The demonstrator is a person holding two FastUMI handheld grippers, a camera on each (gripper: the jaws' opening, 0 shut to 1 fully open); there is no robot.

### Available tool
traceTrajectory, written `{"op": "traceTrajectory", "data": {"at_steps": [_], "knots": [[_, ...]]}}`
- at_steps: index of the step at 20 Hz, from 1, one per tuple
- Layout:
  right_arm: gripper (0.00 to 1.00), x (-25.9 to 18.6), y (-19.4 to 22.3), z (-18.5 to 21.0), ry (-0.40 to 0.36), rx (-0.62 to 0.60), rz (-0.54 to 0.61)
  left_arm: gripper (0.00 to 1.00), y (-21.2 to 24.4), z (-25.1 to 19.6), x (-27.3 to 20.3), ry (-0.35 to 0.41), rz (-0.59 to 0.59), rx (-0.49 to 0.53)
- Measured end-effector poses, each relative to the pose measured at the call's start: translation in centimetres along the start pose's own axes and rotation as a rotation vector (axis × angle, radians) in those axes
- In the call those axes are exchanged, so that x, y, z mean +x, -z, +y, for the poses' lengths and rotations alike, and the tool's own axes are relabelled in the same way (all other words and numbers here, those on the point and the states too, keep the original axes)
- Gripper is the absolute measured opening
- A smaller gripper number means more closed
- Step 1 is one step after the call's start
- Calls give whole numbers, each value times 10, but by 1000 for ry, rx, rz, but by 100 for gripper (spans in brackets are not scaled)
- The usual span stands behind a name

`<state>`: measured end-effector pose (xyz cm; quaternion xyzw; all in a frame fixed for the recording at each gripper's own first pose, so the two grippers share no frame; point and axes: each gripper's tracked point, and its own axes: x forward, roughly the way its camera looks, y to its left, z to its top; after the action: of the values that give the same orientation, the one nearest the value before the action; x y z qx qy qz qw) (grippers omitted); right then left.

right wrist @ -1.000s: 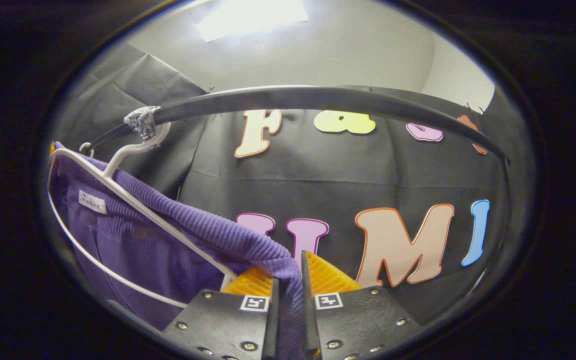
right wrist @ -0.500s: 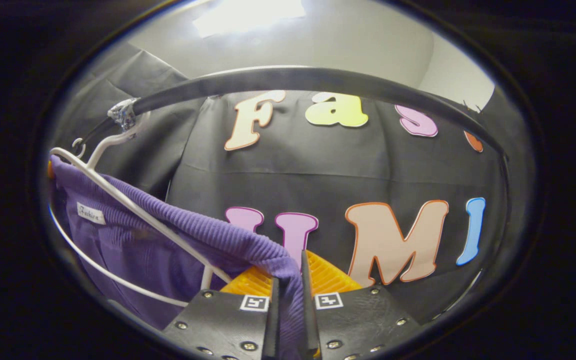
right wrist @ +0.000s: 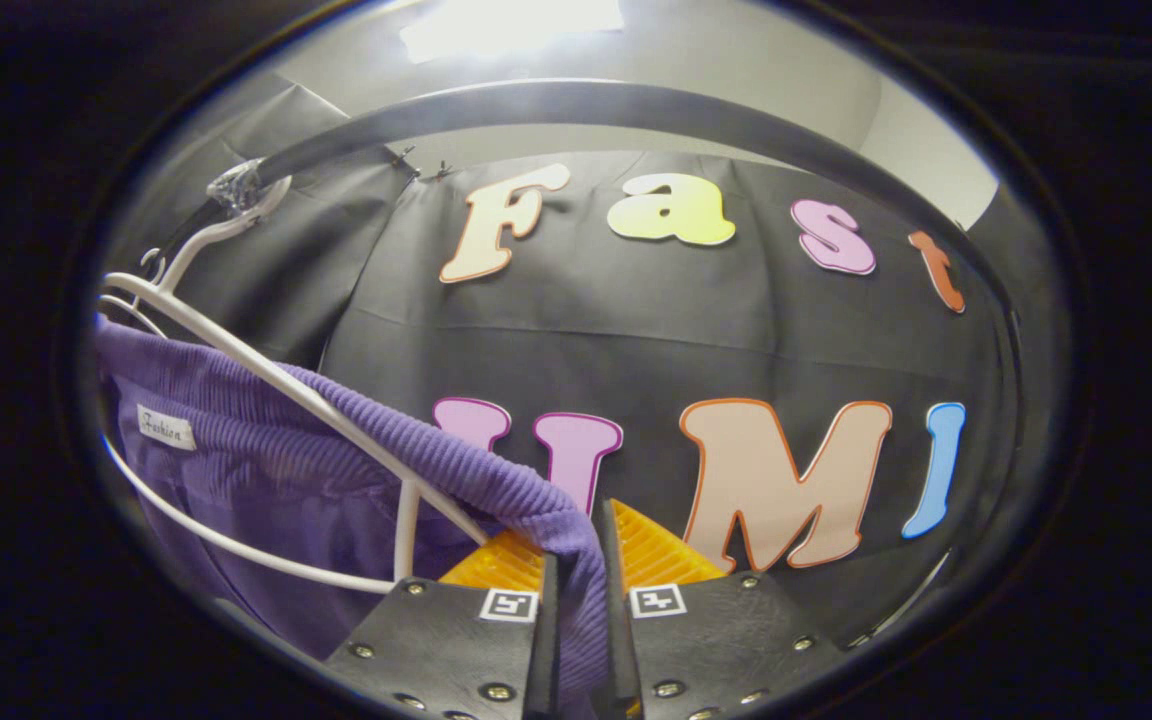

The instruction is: Grasp the clothes on the hanger with both hands and then place them into the laundry hamper below.

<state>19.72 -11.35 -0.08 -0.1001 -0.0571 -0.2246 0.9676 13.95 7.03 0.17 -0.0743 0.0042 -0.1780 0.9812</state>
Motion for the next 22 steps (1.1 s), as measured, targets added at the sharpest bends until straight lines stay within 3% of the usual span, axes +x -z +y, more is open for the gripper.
{"op": "traceTrajectory", "data": {"at_steps": [6, 10, 11, 12, 22], "knots": [[19, 3, -5, -9, 16, 15, -14, 2, 15, -5, 4, 51, -1, -19], [19, 0, -3, -5, -8, 17, 0, 3, 20, -4, -3, 124, -6, -79], [14, -1, -1, -4, -16, 14, 6, 3, 24, -3, -5, 135, 4, -80], [19, -1, 1, -2, -20, 12, 14, 4, 26, -3, -6, 139, 7, -80], [19, 5, 30, -29, 30, -11, 90, 4, 58, -33, 3, 115, 41, -46]]}}
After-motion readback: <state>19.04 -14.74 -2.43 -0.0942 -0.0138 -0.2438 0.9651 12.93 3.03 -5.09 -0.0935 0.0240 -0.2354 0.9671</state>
